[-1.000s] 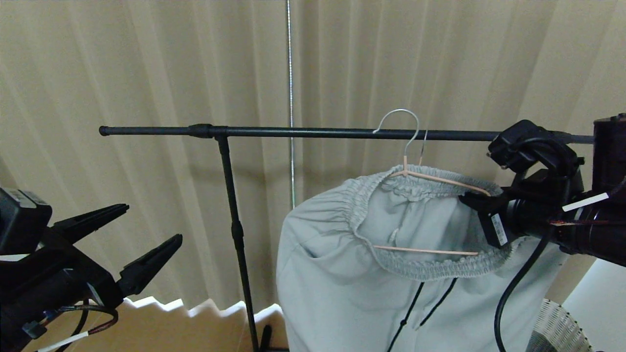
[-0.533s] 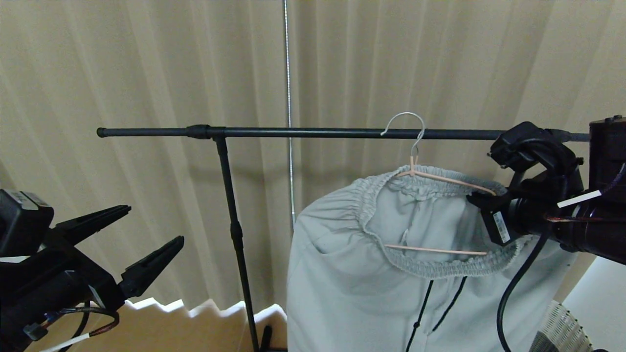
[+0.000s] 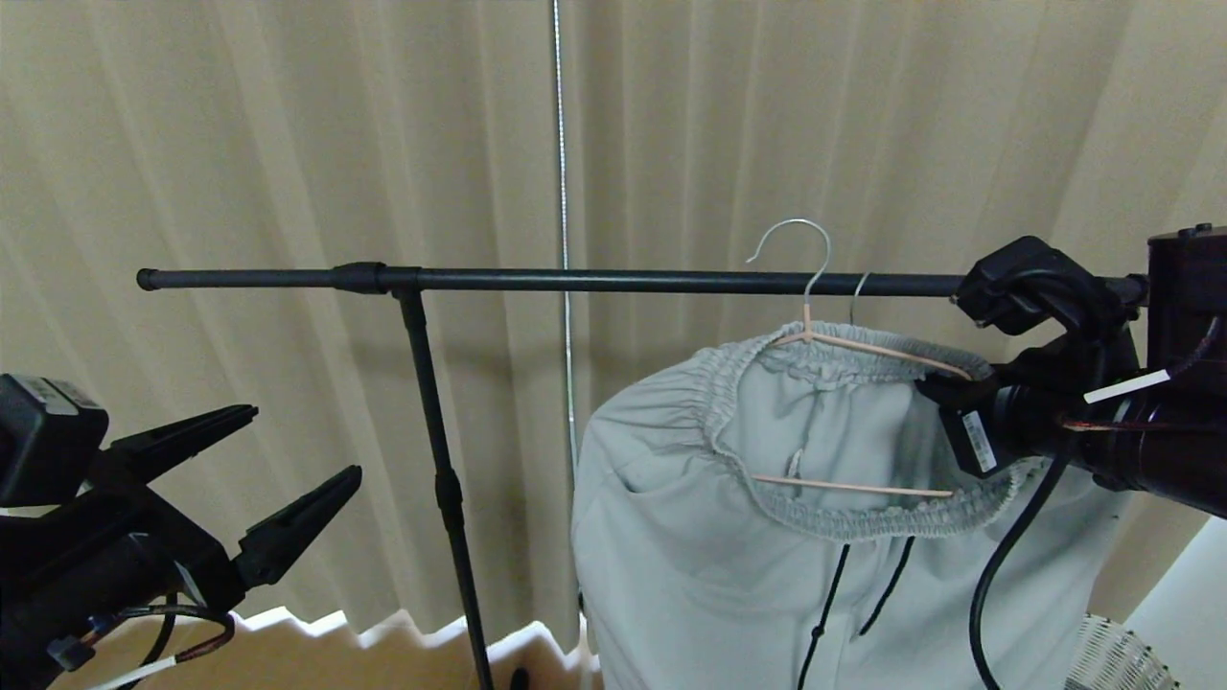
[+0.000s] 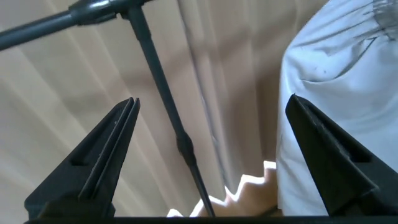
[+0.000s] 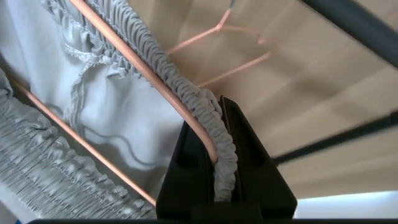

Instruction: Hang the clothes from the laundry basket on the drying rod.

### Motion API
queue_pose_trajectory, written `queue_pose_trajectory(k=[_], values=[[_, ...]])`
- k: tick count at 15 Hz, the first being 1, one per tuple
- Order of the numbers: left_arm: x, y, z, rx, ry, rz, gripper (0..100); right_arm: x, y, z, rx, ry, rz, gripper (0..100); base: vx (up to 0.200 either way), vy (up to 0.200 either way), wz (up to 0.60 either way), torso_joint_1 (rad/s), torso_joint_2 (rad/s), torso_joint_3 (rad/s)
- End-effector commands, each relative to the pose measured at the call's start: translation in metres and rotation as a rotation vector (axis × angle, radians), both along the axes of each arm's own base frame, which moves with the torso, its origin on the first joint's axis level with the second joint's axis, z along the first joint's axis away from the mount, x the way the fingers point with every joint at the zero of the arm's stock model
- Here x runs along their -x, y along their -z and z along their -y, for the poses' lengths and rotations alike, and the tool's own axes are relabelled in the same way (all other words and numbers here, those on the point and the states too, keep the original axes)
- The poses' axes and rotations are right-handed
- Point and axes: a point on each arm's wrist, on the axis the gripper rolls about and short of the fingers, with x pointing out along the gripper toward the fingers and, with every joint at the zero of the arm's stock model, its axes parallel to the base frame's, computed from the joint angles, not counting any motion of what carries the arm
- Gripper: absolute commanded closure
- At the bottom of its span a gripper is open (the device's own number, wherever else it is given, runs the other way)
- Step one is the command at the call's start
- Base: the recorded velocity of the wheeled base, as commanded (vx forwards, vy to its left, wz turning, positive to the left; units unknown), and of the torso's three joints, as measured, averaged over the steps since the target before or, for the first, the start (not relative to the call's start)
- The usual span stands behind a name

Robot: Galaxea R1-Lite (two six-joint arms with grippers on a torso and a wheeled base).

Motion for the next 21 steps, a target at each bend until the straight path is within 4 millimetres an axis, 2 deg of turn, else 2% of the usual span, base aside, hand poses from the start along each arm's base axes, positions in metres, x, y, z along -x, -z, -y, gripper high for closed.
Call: queue_pose_trajectory(k=[1, 7, 9, 15, 21], values=[[0.001, 0.002, 0.000, -0.002, 0.003, -0.006, 0, -0.001, 0.000, 0.000, 0.001, 0.004, 0.001, 100, 0.000, 0.000, 0.00, 0.000, 0.00, 0.000], [0.000, 0.004, 0.000, -0.004, 0.003, -0.020, 0, -0.022, -0.001, -0.005, 0.051, 0.127, 0.017, 100, 0.000, 0.000, 0.00, 0.000, 0.00, 0.000], [0.000, 0.005, 0.001, -0.004, 0.006, -0.021, 0, -0.035, 0.001, -0.011, 0.082, 0.187, 0.022, 100, 0.000, 0.000, 0.00, 0.000, 0.00, 0.000], [-0.001, 0.006, 0.001, -0.006, 0.010, -0.030, 0, -0.038, 0.012, -0.023, 0.178, 0.256, -0.005, 100, 0.000, 0.000, 0.00, 0.000, 0.00, 0.000], [-0.001, 0.006, 0.001, -0.006, 0.008, -0.030, 0, -0.043, 0.015, -0.035, 0.230, 0.260, -0.039, 100, 0.000, 0.000, 0.00, 0.000, 0.00, 0.000]])
